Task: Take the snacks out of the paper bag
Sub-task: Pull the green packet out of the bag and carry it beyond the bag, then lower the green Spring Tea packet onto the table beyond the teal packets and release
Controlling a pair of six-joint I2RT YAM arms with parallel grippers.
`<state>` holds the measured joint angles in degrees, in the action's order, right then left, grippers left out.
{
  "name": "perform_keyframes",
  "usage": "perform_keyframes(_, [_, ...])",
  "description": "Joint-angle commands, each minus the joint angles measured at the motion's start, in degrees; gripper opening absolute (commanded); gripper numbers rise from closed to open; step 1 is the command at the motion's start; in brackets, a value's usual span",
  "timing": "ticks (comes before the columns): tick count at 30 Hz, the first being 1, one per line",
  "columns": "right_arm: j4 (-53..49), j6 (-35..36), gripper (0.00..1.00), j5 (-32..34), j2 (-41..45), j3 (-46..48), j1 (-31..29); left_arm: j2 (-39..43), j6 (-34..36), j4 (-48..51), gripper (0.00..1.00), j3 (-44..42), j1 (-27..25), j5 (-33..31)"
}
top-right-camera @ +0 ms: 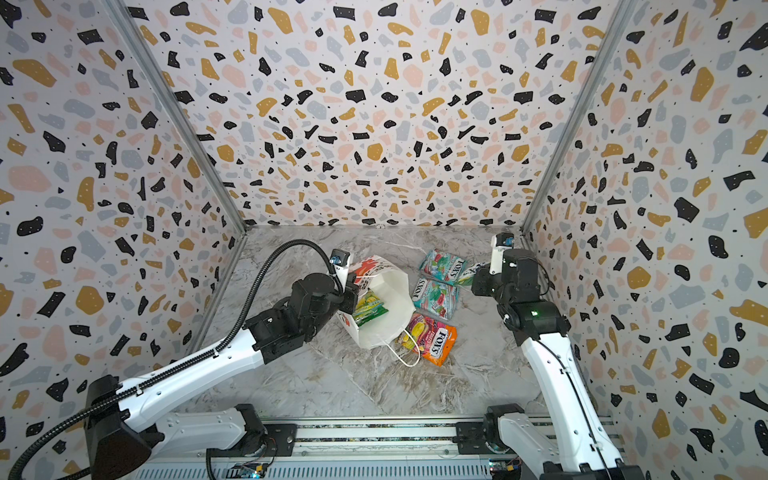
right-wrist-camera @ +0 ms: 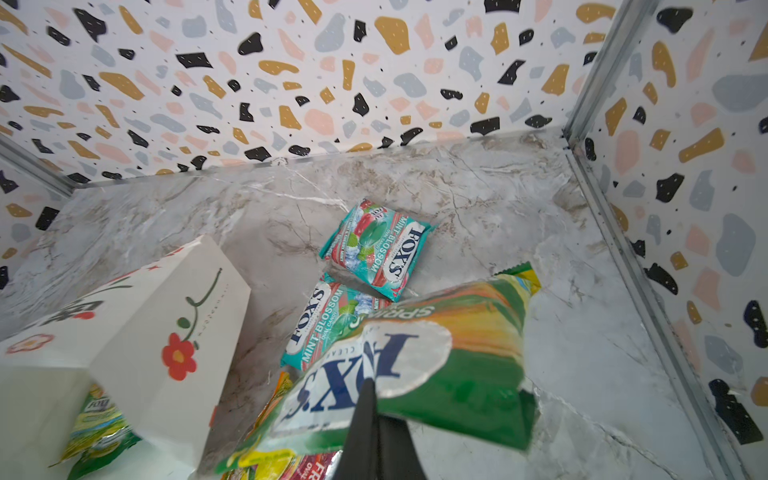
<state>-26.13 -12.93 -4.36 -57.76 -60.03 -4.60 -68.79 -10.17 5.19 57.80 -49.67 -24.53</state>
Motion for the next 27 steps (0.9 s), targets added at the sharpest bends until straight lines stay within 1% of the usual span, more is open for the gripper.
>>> perform_keyframes(1, [12.71, 0.08, 0.0, -8.61, -2.1, 2.6, 5.46, 0.37, -0.63, -0.61, 0.0, 1.17, 0.1, -0.81])
perform_keyframes(6, [24.02, -1.2, 0.0, -13.02, -9.45, 5.28, 11.62, 0.58, -0.68, -0.57, 0.0, 1.19, 0.06, -0.77])
perform_keyframes(8, [28.03, -1.78, 0.0, -16.02, -13.54, 4.88, 13.44, 0.68, -0.71, -0.57, 0.0, 1.19, 0.06, -0.78])
perform_keyframes(11, [34.51, -2.71, 0.0, -20.04, -19.72, 3.56, 15.55, 0.86, -0.62, -0.57, 0.0, 1.2, 0.07, -1.07])
perform_keyframes(15, [42.46, -2.78, 0.0, -21.69, -27.96, 1.24, 16.88, 1.08, -0.55, -0.62, 0.0, 1.17, 0.02, -1.47])
perform_keyframes(17, [46.38, -3.1, 0.0, -24.39, -32.67, 0.62, 17.87, 1.21, -0.55, -0.7, 0.0, 1.06, 0.09, -1.53])
perform_keyframes(18, [47.31, -3.69, 0.0, -25.77, -34.87, 0.04, 18.53, 1.29, -0.55, -0.79, 0.0, 1.08, 0.03, -1.48])
perform_keyframes(20, [46.08, -3.98, 0.0, -30.13, -39.66, -1.7, 20.18, 1.38, -0.55, -0.75, 0.0, 0.99, 0.09, -1.59])
perform_keyframes(22, [44.55, -3.95, 0.0, -32.08, -42.14, -1.84, 21.17, 1.38, -0.5, -0.69, 0.0, 1.06, 0.09, -1.61])
perform_keyframes(24, [43.78, -3.87, 0.0, -31.84, -43.11, -0.52, 21.54, 1.47, -0.55, -0.77, 0.0, 1.02, 0.07, -1.66])
perform_keyframes(27, [41.67, -3.02, 0.0, -29.49, -43.81, 1.09, 21.56, 1.56, -0.8, -1.12, 0.0, 0.76, 0.02, -1.38])
